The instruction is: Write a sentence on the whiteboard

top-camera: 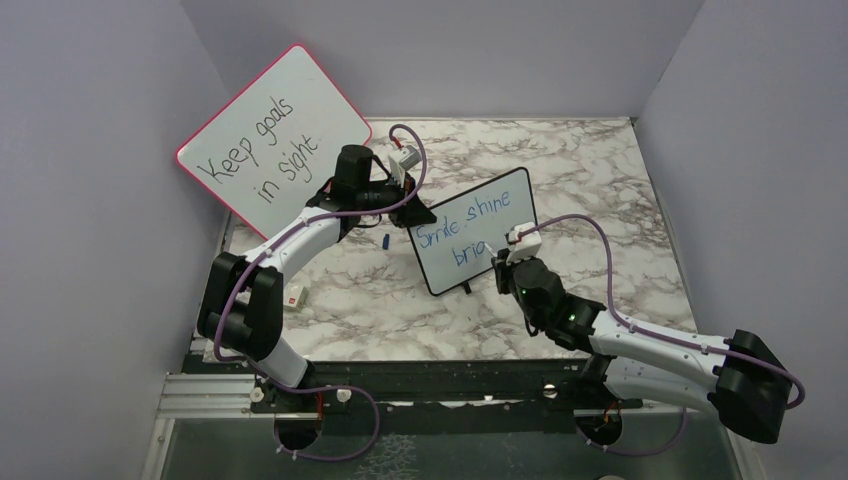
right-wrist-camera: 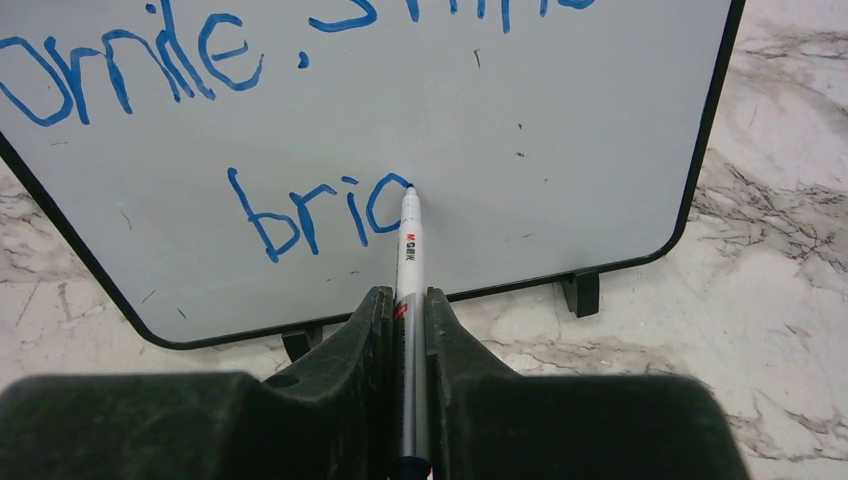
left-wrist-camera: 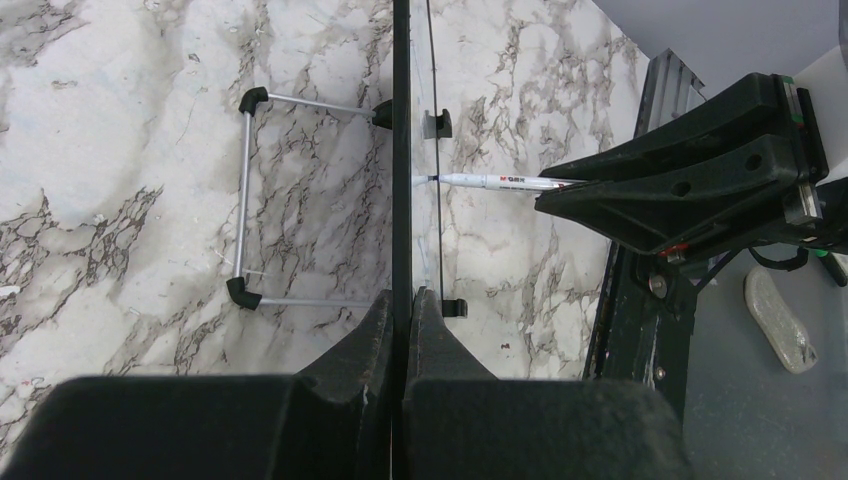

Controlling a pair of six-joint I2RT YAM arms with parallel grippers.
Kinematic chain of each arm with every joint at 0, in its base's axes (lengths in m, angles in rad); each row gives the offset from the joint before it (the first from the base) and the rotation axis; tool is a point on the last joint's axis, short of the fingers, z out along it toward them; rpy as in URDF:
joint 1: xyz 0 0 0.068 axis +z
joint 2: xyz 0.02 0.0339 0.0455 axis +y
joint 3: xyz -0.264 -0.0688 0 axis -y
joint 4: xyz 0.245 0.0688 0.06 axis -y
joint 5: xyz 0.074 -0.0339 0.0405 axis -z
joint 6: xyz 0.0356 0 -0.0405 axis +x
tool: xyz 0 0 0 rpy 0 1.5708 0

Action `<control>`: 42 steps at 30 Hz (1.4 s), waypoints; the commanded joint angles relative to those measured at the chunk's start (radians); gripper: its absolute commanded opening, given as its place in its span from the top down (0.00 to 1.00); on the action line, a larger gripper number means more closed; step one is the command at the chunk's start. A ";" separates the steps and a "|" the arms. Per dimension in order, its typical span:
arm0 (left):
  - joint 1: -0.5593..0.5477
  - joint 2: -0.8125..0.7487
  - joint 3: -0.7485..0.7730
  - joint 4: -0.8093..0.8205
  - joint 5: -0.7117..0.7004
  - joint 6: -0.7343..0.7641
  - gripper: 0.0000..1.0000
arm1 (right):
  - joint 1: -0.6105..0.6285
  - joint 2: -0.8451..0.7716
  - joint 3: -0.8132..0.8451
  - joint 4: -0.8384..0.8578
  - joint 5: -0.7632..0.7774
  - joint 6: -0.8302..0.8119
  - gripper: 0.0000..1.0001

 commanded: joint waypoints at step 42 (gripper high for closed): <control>-0.008 0.016 0.000 -0.046 -0.054 0.078 1.00 | -0.009 0.027 0.054 -0.160 -0.178 0.100 0.99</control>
